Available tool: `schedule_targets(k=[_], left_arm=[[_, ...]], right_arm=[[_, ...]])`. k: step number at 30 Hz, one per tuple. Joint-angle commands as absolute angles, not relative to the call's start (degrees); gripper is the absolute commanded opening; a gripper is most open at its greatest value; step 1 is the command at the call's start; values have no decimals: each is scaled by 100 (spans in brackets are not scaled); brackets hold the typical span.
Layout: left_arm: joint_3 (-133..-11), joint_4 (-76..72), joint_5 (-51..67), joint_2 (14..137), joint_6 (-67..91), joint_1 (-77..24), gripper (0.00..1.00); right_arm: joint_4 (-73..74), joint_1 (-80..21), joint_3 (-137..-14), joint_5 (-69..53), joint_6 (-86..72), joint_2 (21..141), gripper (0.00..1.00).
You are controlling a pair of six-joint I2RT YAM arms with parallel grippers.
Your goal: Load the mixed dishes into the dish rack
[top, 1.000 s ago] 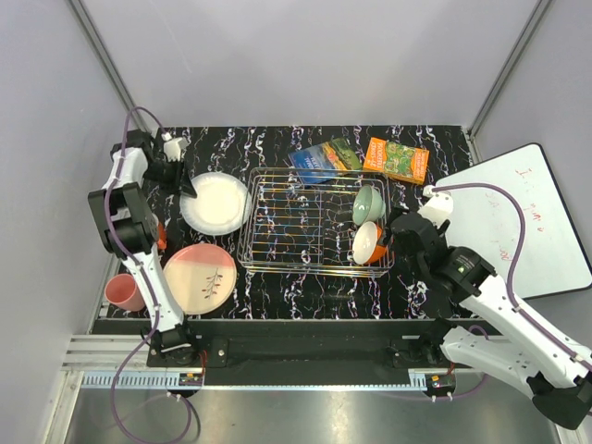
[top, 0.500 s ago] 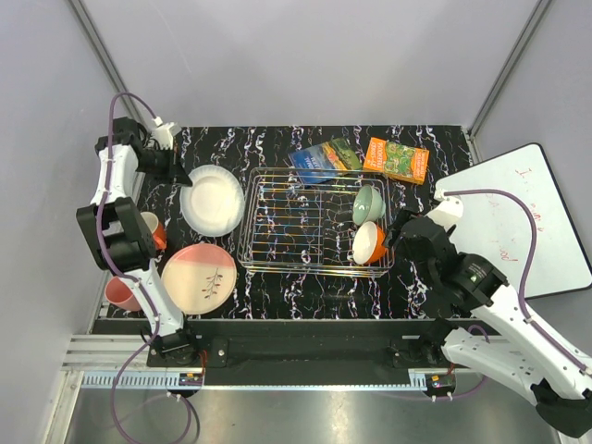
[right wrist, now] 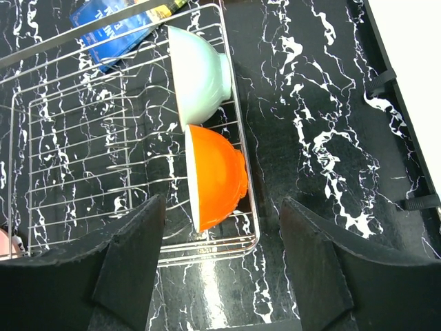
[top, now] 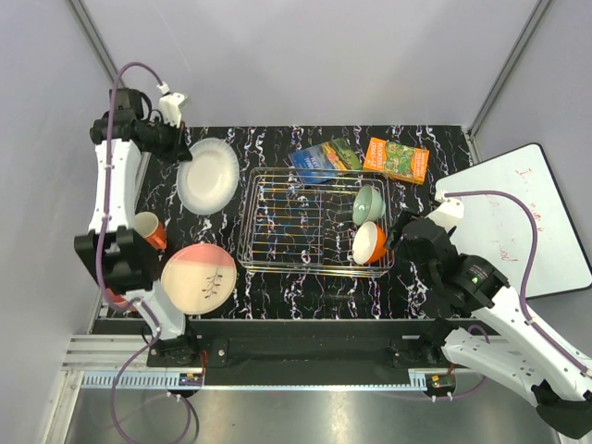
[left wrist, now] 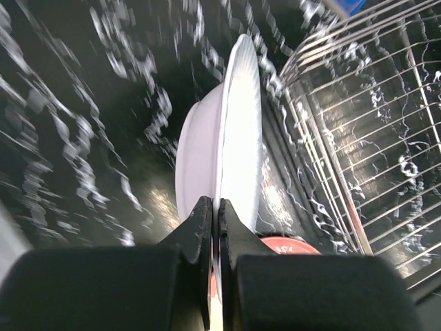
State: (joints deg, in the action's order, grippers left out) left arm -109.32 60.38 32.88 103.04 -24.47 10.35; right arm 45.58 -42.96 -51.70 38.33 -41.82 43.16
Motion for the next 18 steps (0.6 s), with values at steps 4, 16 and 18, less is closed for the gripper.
schedule_targets(k=[4,16,18], left_arm=[[-11163,5801,3006,8684,-3778,1,0],[-10872,5572,2137,7918,-5748,-1957,0],[-10933,5581,1969,7998,-5783,-2196,0]], right_arm=[[4315,-4289,-5221,3937,-4113,4245,74],[4157,-4307,-5124,4314,-3850,3446,80],[4105,-4298,-5098,4359,-3719,3226,80]])
